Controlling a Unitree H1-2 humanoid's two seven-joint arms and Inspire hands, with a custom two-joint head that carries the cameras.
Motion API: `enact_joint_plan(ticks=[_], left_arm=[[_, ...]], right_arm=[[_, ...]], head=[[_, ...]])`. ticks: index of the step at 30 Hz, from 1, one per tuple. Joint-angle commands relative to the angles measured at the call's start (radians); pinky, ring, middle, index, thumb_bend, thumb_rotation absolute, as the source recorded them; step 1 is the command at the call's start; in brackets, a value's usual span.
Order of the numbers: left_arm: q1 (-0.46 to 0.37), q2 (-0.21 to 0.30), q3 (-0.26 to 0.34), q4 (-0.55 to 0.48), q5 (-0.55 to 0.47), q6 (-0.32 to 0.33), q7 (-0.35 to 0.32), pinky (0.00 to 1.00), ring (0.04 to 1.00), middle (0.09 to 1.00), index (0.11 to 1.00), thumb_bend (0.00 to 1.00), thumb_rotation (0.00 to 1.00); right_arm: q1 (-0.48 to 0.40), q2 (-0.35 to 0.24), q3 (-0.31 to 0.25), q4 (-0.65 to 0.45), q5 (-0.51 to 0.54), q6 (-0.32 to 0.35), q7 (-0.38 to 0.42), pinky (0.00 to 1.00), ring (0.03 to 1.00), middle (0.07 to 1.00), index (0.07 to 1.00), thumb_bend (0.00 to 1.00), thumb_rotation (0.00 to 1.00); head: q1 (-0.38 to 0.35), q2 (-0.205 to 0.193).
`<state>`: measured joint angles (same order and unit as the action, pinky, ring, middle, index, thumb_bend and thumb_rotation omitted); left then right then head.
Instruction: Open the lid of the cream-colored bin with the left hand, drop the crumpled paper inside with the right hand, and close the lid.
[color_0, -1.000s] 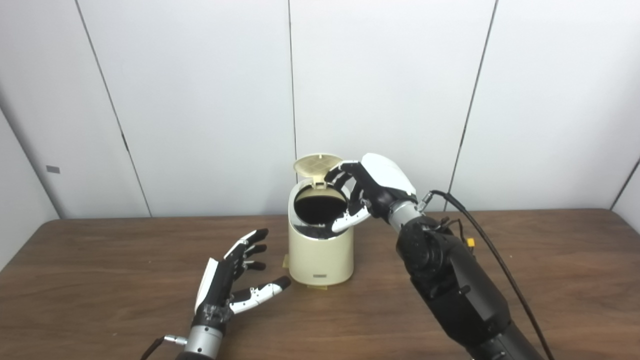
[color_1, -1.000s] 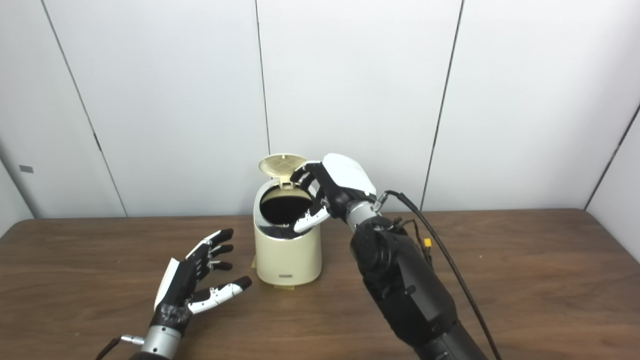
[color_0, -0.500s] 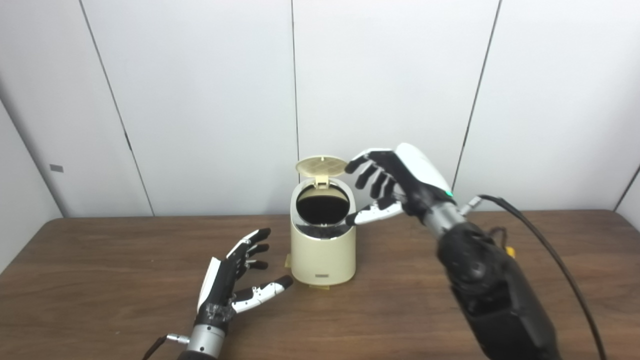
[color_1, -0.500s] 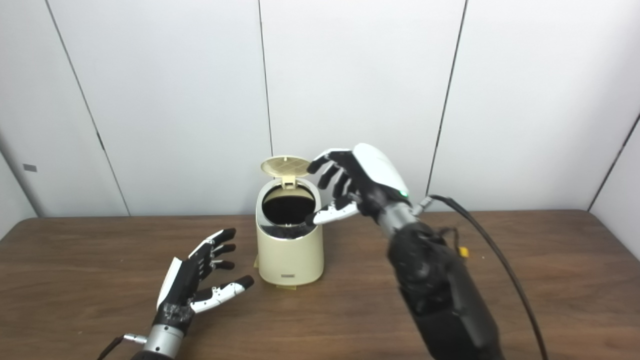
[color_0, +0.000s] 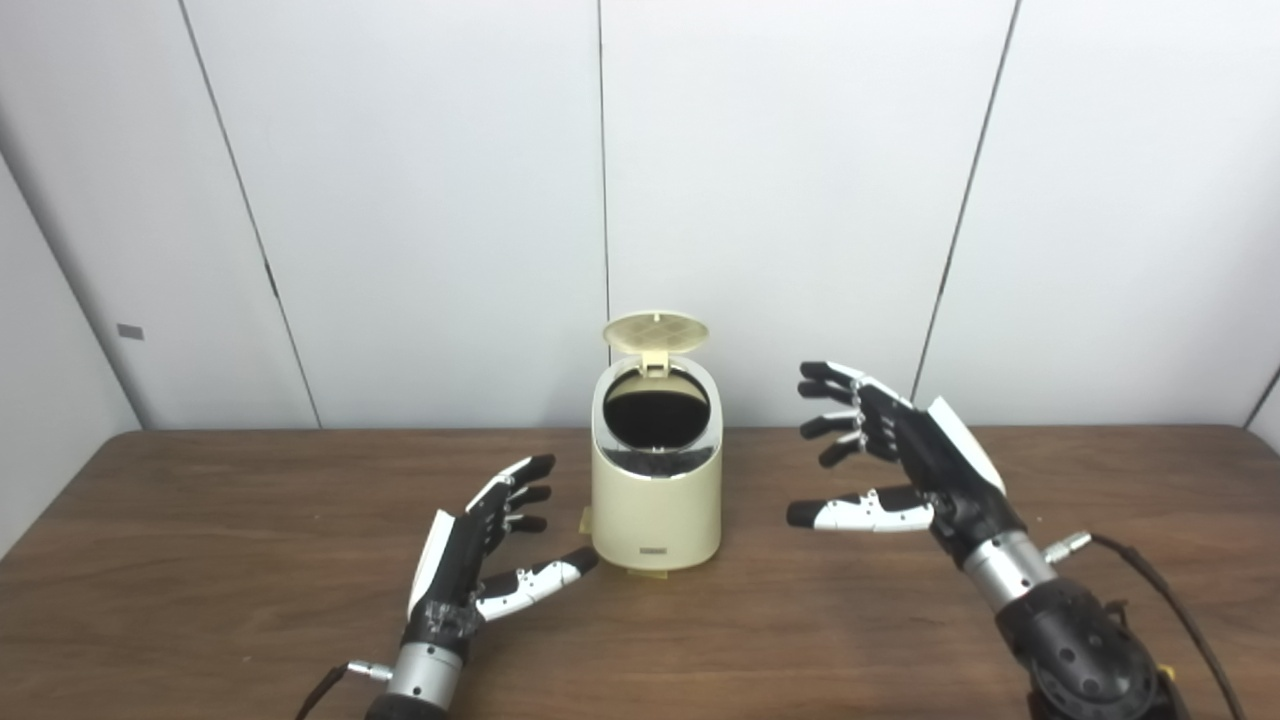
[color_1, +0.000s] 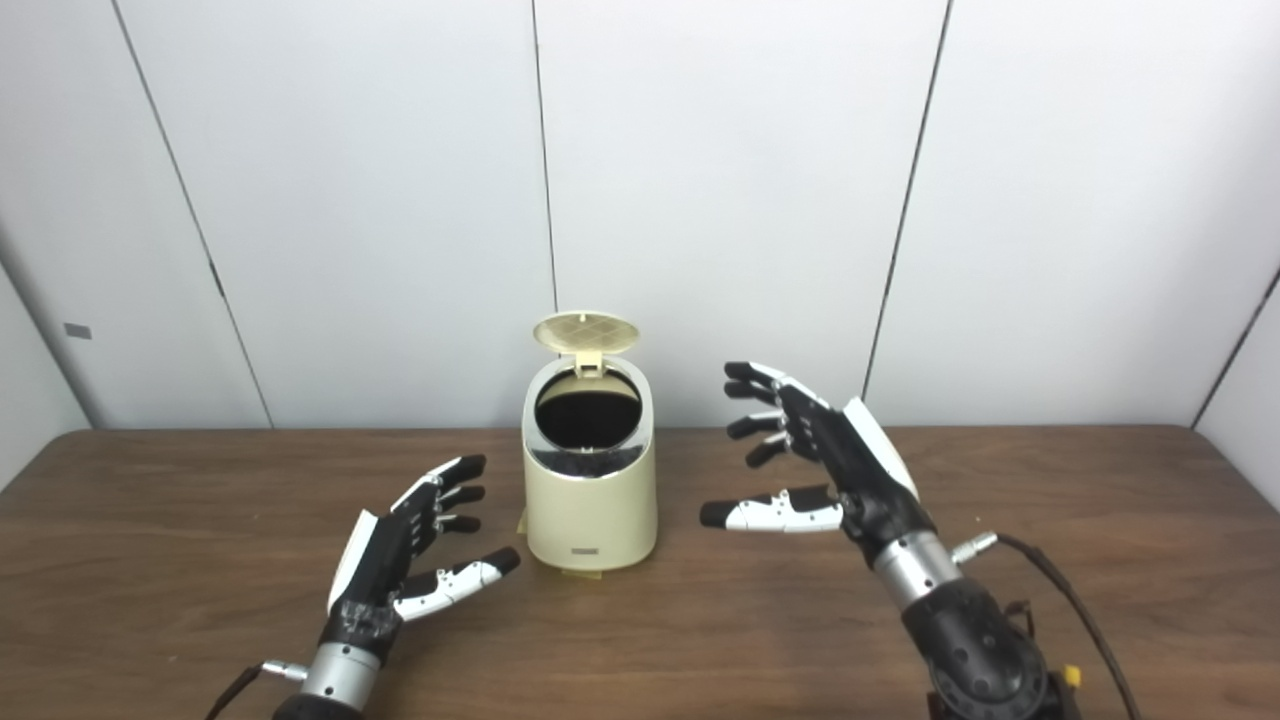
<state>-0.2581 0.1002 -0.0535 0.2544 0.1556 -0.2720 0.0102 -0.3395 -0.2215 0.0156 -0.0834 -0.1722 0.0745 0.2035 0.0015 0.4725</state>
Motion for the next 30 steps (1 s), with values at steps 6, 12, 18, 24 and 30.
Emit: enact_joint_plan(ticks=[6,12,18,24,30], left_arm=[[0.017,-0.016,-0.007,0.036,0.001,-0.046,0.011,0.72,0.823,0.867,0.863,0.83,0.24],[0.009,-0.002,-0.016,-0.011,0.023,-0.019,0.002,0.72,0.833,0.878,0.885,0.84,0.31],[-0.053,0.016,-0.009,-0.046,0.044,-0.008,0.007,0.8,0.88,0.911,0.928,0.84,0.34],[-0.132,0.038,-0.005,-0.075,0.056,0.023,-0.013,0.74,0.885,0.927,0.956,0.86,0.37],[-0.226,0.06,-0.001,-0.114,0.037,0.099,-0.046,0.78,0.948,0.976,0.999,0.93,0.37]], right_arm=[[0.002,0.021,0.007,0.058,0.0,-0.155,-0.065,0.56,0.711,0.829,0.856,0.87,0.23],[0.017,0.038,0.026,0.107,-0.013,-0.21,-0.09,0.53,0.691,0.823,0.844,0.86,0.21],[0.041,0.044,0.035,0.139,-0.015,-0.241,-0.102,0.54,0.694,0.821,0.84,0.85,0.22],[0.06,0.05,0.028,0.15,-0.015,-0.226,-0.113,0.55,0.697,0.82,0.836,0.85,0.2],[0.074,0.048,0.035,0.162,-0.023,-0.237,-0.114,0.55,0.696,0.825,0.845,0.83,0.19]], head=[[0.005,0.001],[0.006,0.001],[0.015,-0.005],[0.019,-0.007],[0.028,-0.008]])
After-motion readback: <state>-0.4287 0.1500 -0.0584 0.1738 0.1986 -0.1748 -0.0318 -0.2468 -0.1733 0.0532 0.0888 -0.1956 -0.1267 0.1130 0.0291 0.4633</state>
